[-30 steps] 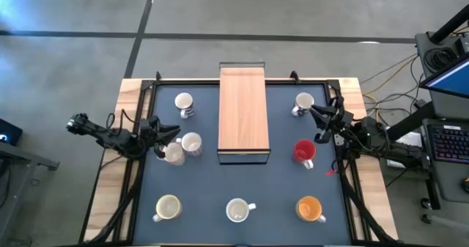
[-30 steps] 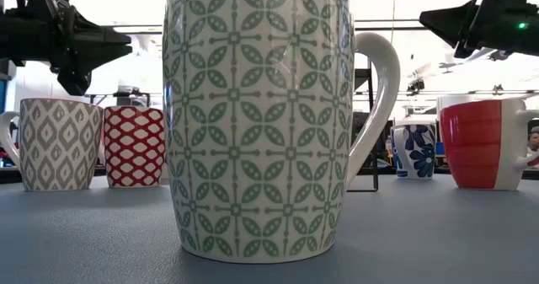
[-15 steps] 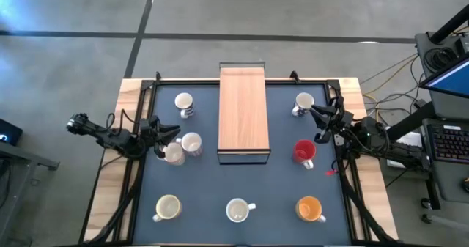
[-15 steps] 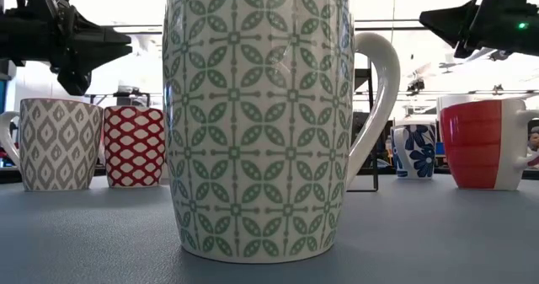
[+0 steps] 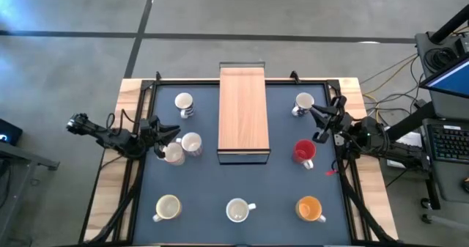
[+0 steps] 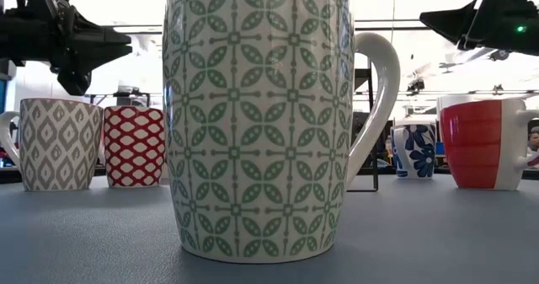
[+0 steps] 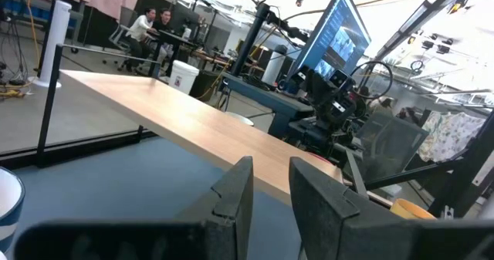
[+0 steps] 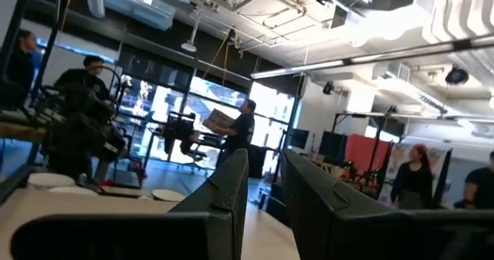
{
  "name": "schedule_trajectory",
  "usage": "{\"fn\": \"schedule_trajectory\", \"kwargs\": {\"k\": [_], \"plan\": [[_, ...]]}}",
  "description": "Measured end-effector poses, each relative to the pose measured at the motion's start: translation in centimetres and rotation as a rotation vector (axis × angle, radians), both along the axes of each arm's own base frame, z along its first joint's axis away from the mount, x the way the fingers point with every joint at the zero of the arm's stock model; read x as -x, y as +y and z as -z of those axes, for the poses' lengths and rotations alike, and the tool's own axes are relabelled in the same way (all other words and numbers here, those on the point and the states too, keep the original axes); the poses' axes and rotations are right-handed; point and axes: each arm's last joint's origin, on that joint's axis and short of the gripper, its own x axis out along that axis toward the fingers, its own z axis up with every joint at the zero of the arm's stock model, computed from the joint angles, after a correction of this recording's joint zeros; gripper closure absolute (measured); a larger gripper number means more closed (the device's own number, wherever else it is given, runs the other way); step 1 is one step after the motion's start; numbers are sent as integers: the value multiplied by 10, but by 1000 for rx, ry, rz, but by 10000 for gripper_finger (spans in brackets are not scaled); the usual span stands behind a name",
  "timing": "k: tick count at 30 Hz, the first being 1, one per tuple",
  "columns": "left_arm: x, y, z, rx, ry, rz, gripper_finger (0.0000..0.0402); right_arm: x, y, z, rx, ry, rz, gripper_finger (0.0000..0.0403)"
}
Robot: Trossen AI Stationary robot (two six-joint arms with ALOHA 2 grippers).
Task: Place coffee mugs
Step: Put the right blue patterned mug on the shelf
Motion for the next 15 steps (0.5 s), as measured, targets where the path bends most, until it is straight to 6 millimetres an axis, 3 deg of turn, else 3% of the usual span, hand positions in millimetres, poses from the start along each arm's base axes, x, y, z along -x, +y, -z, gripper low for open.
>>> {"fn": "schedule_trajectory", "kwargs": {"k": [8,15], "plan": [[0,0,0,0,0,0,333,0,0,0,-107,-41,-49,335],[0,0,0,0,0,0,333,0,0,0,-341,-138,-155,335]]}}
